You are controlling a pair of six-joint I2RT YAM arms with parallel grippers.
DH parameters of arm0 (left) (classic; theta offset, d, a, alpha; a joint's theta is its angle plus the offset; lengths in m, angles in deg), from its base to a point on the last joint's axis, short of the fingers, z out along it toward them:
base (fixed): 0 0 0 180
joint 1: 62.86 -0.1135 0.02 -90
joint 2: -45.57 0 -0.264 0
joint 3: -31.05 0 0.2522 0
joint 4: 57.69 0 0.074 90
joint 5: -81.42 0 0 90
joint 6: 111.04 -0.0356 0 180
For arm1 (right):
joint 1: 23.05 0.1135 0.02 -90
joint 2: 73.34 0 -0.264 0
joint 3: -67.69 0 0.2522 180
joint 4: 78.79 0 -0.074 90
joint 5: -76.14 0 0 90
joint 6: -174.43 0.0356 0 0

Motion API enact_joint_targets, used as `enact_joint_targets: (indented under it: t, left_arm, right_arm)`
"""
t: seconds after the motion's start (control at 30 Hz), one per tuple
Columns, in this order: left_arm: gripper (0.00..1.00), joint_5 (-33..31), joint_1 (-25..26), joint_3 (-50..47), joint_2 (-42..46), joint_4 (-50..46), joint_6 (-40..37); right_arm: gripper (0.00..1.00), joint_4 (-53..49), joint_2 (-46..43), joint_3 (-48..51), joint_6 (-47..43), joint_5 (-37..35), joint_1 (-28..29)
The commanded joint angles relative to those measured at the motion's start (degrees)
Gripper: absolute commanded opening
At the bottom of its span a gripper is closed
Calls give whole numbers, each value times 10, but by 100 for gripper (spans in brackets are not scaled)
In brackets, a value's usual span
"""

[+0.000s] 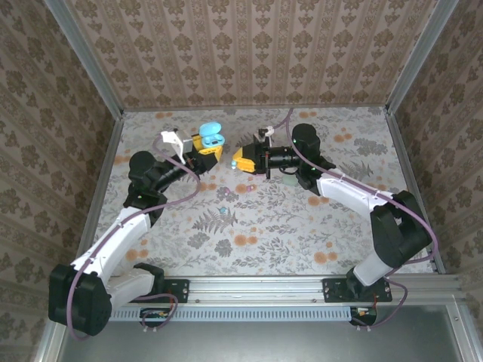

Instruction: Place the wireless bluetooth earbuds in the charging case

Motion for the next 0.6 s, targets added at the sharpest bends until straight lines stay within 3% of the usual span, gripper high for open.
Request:
enact_joint_targets:
  t: [0.0,0.2,0.57]
  left_arm:
    - [32,23,0,13,-9,4,-20]
    - [33,61,28,19,-33,-2,-82]
    - [32,86,79,59,-77,-19,-129]
  right_arm:
    - [18,-43,-53,-12,-72,-9,-2]
    - [19,-305,-127,-106,-315,-72,5]
    - [19,-405,-156,-146,-446,-192,46]
